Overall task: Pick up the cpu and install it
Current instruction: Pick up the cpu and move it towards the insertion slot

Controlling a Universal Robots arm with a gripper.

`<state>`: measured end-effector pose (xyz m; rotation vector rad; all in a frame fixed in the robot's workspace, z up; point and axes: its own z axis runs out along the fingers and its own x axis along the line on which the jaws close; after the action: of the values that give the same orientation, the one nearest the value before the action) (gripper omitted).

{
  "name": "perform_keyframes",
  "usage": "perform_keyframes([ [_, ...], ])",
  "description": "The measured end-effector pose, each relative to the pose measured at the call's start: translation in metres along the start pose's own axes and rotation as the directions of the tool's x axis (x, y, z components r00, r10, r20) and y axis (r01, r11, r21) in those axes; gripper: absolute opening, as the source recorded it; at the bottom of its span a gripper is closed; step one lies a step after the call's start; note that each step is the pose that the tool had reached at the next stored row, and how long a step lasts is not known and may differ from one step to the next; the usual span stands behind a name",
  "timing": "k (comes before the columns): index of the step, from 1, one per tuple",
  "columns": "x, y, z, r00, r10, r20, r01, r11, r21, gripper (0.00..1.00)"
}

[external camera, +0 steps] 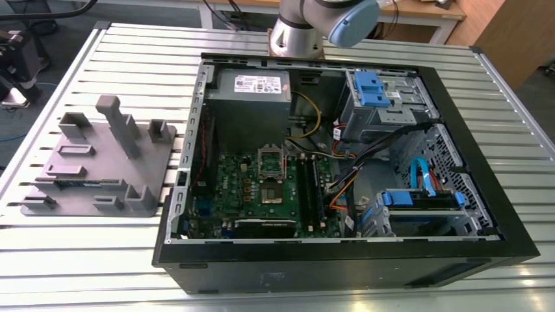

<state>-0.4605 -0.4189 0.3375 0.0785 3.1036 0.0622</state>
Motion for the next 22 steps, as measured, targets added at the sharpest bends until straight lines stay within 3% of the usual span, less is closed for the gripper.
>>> perform_keyframes([
  [22,-0.0008,0.0009,-0.0229,1.0,0.0,0.0002,0.0,1.0,-0.0001,0.47],
])
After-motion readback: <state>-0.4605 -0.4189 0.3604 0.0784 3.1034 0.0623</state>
